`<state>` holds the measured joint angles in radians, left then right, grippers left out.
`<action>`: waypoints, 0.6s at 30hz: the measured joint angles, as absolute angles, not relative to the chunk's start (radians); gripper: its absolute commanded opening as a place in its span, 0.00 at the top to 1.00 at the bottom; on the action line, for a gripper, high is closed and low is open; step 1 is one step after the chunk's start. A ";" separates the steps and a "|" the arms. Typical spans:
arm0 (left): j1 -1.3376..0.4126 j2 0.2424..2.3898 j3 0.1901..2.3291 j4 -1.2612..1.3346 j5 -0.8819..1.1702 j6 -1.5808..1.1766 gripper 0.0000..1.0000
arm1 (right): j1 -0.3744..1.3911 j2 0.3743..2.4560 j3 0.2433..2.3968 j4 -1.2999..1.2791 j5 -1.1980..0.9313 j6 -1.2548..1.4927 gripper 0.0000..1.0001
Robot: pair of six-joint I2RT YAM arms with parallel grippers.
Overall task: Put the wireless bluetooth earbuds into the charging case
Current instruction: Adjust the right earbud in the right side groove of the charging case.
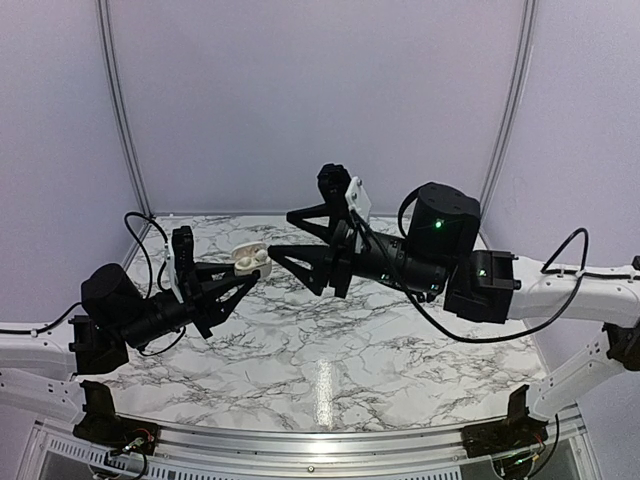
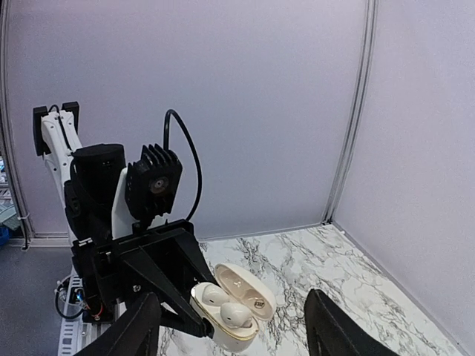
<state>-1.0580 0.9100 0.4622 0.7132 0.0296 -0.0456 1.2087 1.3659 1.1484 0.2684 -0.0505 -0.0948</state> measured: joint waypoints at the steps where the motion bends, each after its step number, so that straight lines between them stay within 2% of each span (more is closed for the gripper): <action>1: -1.058 0.910 0.462 0.714 0.035 -0.046 1.00 | 1.191 1.355 1.146 0.267 -0.078 -0.087 0.33; 10: -1.056 0.918 0.463 0.712 0.105 -0.045 1.00 | 1.106 1.355 1.148 0.163 -0.191 -0.076 0.31; 15: -1.056 0.936 0.463 0.710 0.123 -0.045 1.00 | 1.106 1.377 1.148 0.112 -0.241 -0.083 0.23; 18: -1.056 0.944 0.465 0.708 0.128 -0.045 1.00 | 1.106 1.382 1.148 0.098 -0.265 -0.085 0.21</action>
